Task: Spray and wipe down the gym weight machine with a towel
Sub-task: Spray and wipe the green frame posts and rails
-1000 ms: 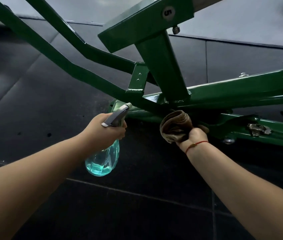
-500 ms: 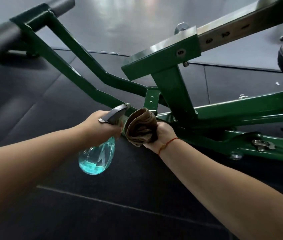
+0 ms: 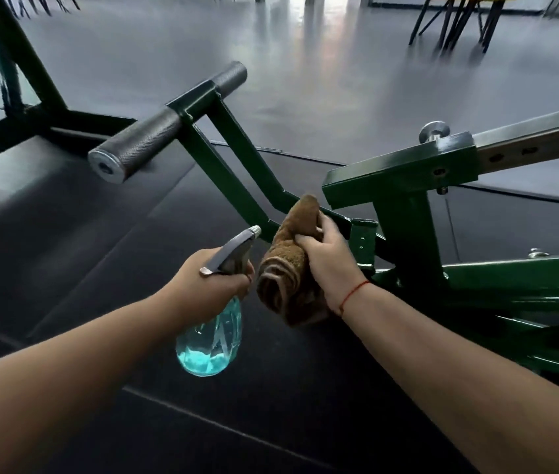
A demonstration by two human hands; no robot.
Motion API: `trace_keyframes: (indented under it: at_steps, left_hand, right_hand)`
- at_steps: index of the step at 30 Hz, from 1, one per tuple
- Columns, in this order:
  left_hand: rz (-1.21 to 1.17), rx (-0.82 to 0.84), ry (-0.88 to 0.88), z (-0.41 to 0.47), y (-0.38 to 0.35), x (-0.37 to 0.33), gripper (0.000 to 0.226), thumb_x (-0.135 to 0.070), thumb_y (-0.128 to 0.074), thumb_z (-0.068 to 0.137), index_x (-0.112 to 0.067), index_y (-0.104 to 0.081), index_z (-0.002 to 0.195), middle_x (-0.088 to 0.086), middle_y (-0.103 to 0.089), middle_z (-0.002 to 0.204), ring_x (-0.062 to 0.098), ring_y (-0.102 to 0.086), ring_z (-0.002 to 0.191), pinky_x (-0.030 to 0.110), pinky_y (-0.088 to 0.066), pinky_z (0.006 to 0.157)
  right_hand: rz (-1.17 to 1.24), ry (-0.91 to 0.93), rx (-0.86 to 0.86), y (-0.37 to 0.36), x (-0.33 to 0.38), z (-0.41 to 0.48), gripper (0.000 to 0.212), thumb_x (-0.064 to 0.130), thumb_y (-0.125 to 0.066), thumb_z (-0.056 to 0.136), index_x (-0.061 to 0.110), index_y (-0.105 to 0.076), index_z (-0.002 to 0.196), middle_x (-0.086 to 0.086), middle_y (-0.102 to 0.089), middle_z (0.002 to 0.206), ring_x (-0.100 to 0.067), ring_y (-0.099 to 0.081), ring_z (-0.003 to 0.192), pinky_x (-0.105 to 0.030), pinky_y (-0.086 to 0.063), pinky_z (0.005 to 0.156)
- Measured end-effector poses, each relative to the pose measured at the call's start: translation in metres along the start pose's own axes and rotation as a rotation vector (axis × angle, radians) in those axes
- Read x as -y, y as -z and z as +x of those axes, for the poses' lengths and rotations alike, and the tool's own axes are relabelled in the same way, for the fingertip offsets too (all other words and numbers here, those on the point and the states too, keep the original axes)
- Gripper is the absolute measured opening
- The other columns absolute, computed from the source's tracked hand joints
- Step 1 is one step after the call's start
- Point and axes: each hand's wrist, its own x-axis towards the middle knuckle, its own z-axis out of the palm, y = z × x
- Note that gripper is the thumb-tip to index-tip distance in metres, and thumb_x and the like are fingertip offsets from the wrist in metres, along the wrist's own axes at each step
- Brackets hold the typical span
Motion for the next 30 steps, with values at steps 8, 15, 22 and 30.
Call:
trace_keyframes:
  at_steps: [8,15,22,30]
  left_hand:
    - [-0.16,-0.024,0.021,0.002,0.019,0.027,0.017,0.007,-0.062,0.079,-0.008,-0.07,0.081,0.018,-0.071,0.088,0.042,-0.066,0.095,0.056,-0.055,0.085]
    - [-0.263,-0.035,0.047,0.015,0.023,0.048,0.016,0.006,-0.063,0.081,-0.008,-0.07,0.082,0.014,-0.072,0.084,0.039,-0.067,0.092,0.051,-0.056,0.083]
    - [-0.336,-0.129,0.02,0.026,0.029,0.054,0.007,0.001,-0.065,0.082,-0.005,-0.068,0.081,0.021,-0.068,0.082,0.045,-0.065,0.087,0.045,-0.052,0.069]
    - [-0.409,-0.16,0.063,0.03,0.038,0.061,0.007,0.004,-0.064,0.085,0.001,-0.066,0.08,0.023,-0.066,0.076,0.04,-0.061,0.07,0.037,-0.046,0.066]
  right_hand:
    - [-1.481,1.05,0.007,0.04,-0.038,0.012,0.058,0.002,-0.069,0.082,0.029,-0.065,0.133,-0.005,-0.051,0.147,-0.036,-0.049,0.127,-0.049,-0.05,0.096]
    - [-1.849,1.163,0.053,0.037,-0.046,0.011,0.022,0.014,-0.077,0.078,0.023,-0.079,0.098,0.0,-0.063,0.13,-0.032,-0.044,0.118,-0.044,-0.043,0.088]
    - [-1.763,1.343,-0.05,-0.036,0.012,0.049,0.028,0.016,-0.049,0.095,0.022,-0.075,0.106,-0.001,-0.06,0.137,-0.032,-0.042,0.123,-0.045,-0.039,0.092]
    - [-1.592,1.528,-0.356,-0.097,0.048,0.077,0.033,0.014,-0.057,0.099,0.026,-0.068,0.128,0.003,-0.061,0.14,-0.032,-0.041,0.125,-0.042,-0.046,0.082]
